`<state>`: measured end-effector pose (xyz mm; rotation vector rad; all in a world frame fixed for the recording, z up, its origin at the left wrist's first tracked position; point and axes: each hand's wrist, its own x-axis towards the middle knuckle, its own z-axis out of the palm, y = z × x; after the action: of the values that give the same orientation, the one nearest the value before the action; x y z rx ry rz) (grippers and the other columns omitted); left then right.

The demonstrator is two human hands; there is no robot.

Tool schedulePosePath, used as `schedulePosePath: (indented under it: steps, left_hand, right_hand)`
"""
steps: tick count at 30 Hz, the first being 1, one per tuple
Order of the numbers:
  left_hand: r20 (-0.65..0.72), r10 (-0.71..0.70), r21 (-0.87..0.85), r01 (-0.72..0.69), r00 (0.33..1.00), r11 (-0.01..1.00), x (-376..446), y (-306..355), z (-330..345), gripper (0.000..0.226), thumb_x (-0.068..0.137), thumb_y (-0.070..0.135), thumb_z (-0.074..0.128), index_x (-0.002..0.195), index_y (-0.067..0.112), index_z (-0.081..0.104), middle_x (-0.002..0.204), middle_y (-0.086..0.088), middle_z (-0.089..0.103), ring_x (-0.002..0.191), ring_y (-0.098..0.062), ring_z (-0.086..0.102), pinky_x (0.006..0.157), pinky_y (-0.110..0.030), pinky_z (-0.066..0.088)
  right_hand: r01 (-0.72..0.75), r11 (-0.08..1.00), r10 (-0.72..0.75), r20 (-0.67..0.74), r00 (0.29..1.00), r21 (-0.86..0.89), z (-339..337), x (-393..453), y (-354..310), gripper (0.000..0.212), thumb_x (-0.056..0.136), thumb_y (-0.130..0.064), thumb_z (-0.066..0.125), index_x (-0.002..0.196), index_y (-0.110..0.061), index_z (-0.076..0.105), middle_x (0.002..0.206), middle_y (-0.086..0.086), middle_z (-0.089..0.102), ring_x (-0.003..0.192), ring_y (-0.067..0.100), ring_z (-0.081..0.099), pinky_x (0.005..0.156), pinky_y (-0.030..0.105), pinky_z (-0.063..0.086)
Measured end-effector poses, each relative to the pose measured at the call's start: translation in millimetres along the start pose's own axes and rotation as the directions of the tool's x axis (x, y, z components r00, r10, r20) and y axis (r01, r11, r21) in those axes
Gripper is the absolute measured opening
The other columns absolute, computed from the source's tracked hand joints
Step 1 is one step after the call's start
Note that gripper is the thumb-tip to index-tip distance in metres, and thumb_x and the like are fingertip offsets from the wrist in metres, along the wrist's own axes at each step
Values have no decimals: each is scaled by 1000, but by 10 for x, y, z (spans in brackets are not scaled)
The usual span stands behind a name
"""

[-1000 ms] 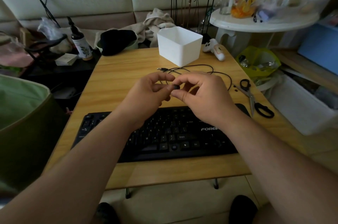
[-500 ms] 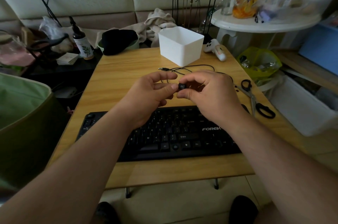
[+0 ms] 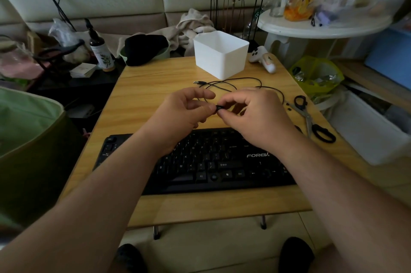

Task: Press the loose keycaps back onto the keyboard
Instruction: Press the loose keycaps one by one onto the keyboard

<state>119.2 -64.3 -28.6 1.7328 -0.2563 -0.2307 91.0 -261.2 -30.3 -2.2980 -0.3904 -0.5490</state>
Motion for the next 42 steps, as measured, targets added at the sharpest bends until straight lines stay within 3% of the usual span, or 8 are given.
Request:
schedulePosePath:
  steps: [5,12,15,17,22,25,28,42]
  left_hand:
    - [-4,39,100,-39,999,994,-56,7,-14,19,95,15,75,110,25,71,83,5,76,67,-3,59,64,-16,49]
    - [-19,43,183,-38,999,982,-137,26,-96,16,95,25,75,110,29,72,93,5,79,74,-17,59,69,-38,49]
    - [-33,46,224,-37,998,974,-162,28,-174,15,94,23,76,108,28,76,95,6,80,85,-11,72,87,-44,59]
    - [-28,47,233,-40,998,972,-190,29,-232,15,94,21,75,109,26,77,96,6,80,92,-12,75,90,-39,59]
    - [-6,36,400,-31,999,916,-244,-4,-496,18,98,29,71,115,32,74,98,14,79,74,7,68,65,-13,49]
    - [-64,20,622,24,998,783,-252,-80,-796,19,99,39,67,117,42,71,103,18,73,100,3,65,84,-25,52]
    - [-117,-24,721,102,993,685,-284,-142,-1001,20,99,39,67,118,40,71,103,21,67,104,-4,63,91,-34,53]
    - [-35,14,744,17,999,668,-228,-252,-864,14,98,38,68,110,40,74,93,29,60,94,7,57,70,-10,37]
  right_hand:
    - [9,997,-6,52,999,-71,30,32,11,11,84,-27,82,94,-30,80,81,-18,64,78,-2,59,66,9,40]
    - [36,997,-32,66,997,-69,125,47,-92,9,84,-24,80,92,-29,80,83,-17,66,78,-1,59,68,16,45]
    - [37,998,-33,71,997,-57,188,59,-155,9,83,-25,80,91,-30,80,79,-17,66,77,-1,59,67,13,43]
    - [26,999,-22,88,996,-46,232,71,-192,9,83,-26,80,91,-30,80,79,-17,67,76,0,61,67,15,45]
    - [-26,997,37,169,985,-67,306,133,-271,7,86,-30,80,92,-32,79,78,-16,69,75,0,62,65,19,49]
    - [-103,982,142,262,954,-156,294,220,-259,7,86,-28,81,92,-31,79,77,-19,66,75,-5,60,62,11,41]
    - [-140,965,206,313,927,-221,292,312,-260,7,85,-30,82,93,-30,80,80,-19,68,79,-5,60,64,12,42]
    - [-230,918,378,546,747,-322,520,548,-576,11,77,-26,89,80,-29,79,84,-10,72,80,8,65,65,23,48]
